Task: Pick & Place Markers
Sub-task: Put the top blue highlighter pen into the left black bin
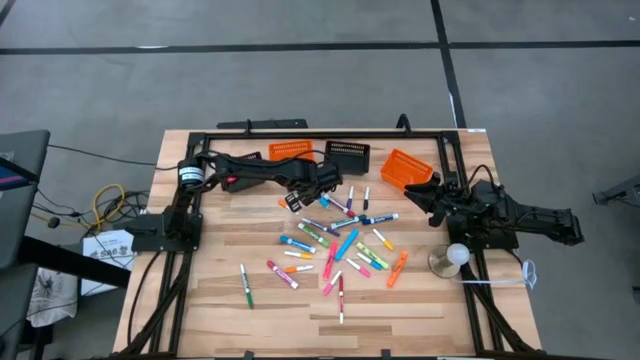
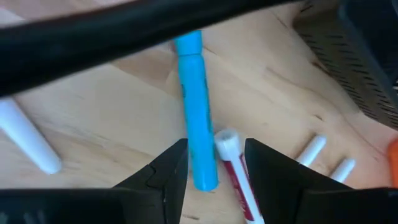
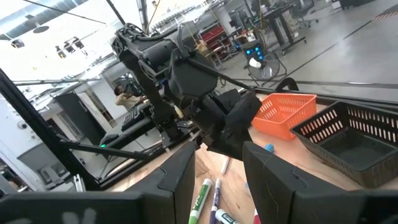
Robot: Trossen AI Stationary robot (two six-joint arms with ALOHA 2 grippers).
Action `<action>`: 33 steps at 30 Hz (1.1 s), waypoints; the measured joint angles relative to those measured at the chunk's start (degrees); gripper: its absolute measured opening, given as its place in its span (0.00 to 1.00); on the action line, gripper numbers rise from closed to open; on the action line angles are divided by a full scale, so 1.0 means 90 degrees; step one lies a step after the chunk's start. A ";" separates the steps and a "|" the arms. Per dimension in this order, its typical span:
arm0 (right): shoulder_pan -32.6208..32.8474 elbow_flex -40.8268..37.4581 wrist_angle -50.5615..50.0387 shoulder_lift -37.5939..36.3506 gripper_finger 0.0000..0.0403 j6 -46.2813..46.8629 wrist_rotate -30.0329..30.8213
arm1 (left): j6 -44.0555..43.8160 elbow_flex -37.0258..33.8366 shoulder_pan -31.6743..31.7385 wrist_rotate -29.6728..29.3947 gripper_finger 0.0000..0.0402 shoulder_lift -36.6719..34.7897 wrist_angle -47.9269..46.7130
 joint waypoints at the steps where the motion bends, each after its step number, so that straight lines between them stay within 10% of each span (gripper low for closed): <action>1: 0.0000 0.0000 0.0000 0.0000 0.31 0.0000 -0.0002 | -0.0003 0.0001 0.0028 0.0004 0.39 0.0004 0.0010; 33: 0.0000 0.0000 0.0002 0.0000 0.31 0.0010 0.0000 | -0.0482 -0.0347 0.0296 0.0669 0.39 0.0291 -0.0560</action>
